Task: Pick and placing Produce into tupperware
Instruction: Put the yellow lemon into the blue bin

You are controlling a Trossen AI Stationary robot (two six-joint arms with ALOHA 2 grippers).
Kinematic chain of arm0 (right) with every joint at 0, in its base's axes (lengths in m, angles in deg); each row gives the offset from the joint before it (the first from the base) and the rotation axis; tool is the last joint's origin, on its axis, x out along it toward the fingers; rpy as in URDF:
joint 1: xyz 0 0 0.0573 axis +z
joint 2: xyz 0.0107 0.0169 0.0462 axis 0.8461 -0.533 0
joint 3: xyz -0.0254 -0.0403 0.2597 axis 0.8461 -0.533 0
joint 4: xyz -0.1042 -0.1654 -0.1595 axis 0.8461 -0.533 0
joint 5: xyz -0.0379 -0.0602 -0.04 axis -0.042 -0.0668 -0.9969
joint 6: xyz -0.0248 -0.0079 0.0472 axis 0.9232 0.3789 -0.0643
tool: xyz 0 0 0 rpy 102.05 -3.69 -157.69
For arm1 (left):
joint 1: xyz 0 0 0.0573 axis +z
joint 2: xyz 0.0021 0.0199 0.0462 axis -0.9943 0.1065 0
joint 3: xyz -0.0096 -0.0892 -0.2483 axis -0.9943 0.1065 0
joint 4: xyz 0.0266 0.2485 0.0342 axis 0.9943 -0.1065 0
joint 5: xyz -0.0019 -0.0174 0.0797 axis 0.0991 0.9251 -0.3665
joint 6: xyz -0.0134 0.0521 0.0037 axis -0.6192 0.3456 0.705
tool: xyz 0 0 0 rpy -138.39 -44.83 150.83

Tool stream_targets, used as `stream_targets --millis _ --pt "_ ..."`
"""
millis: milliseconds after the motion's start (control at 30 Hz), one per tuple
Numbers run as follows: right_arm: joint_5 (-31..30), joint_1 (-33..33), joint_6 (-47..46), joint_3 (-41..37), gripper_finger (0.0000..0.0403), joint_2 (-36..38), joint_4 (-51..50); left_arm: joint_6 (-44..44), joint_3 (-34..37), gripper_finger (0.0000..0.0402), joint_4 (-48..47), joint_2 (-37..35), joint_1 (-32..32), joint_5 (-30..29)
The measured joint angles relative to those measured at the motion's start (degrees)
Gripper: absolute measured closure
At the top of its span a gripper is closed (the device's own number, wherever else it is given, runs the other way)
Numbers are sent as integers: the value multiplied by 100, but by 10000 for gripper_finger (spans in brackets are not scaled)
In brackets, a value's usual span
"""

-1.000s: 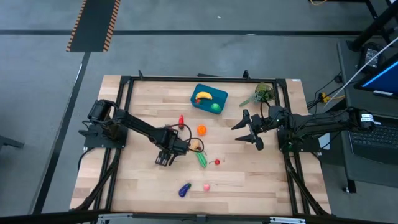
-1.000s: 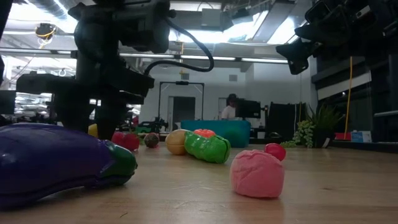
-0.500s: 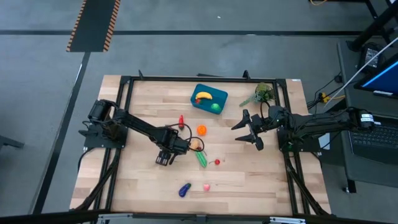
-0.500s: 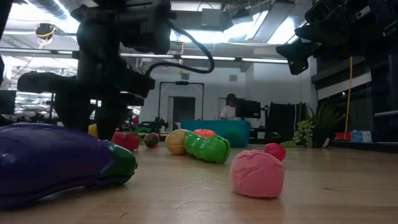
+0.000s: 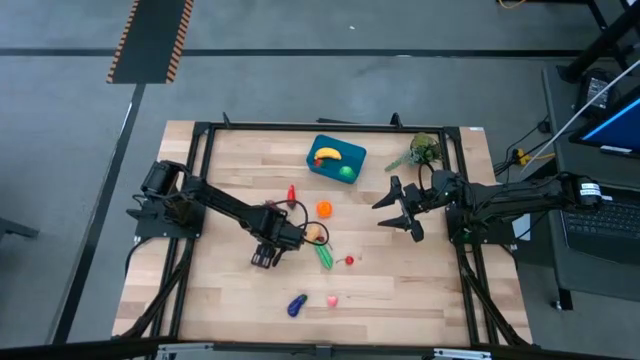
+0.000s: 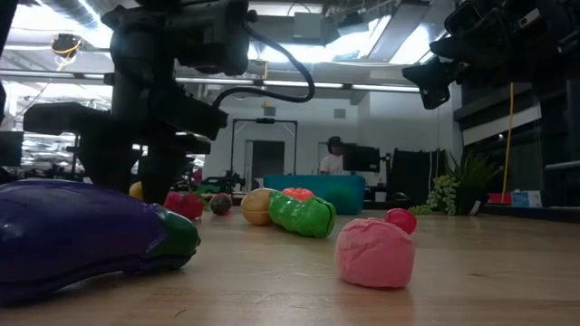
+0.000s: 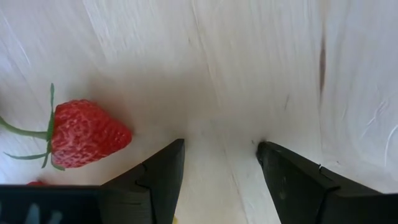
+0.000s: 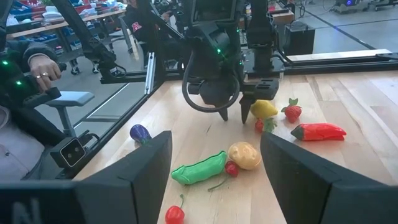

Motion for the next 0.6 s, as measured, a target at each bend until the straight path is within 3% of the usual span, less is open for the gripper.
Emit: stream_targets --millis 167,433,600 --pt "0 0 0 0 155 1 1 -7 0 186 24 0 0 6" --pt "0 -2 0 0 155 1 0 -189 -2 136 39 0 2 -18" --pt "-2 0 4 0 155 1 0 -283 -2 134 40 -36 -6 -2"
